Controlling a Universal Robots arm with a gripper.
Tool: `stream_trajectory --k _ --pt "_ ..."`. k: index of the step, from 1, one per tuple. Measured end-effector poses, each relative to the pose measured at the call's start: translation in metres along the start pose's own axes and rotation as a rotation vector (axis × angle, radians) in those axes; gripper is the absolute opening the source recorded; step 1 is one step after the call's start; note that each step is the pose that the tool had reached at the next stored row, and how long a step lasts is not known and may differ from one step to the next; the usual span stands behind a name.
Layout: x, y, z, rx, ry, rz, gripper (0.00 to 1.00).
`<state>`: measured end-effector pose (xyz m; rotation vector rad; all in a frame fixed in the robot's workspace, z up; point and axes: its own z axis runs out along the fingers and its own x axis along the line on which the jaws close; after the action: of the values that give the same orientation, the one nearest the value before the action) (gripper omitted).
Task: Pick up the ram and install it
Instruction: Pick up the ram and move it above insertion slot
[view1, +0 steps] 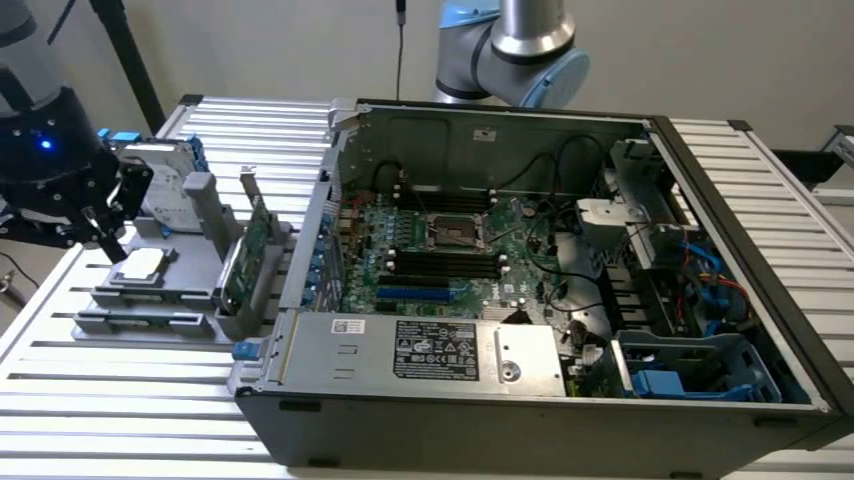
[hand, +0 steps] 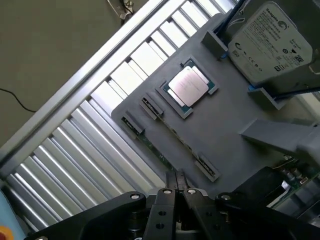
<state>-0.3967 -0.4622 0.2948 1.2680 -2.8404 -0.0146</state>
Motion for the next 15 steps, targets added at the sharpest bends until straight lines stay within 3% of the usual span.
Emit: stream_trajectory --k 15 --pt "-0.0002 -0.0001 0.0060 0.0070 0.0055 -0.273 0.11"
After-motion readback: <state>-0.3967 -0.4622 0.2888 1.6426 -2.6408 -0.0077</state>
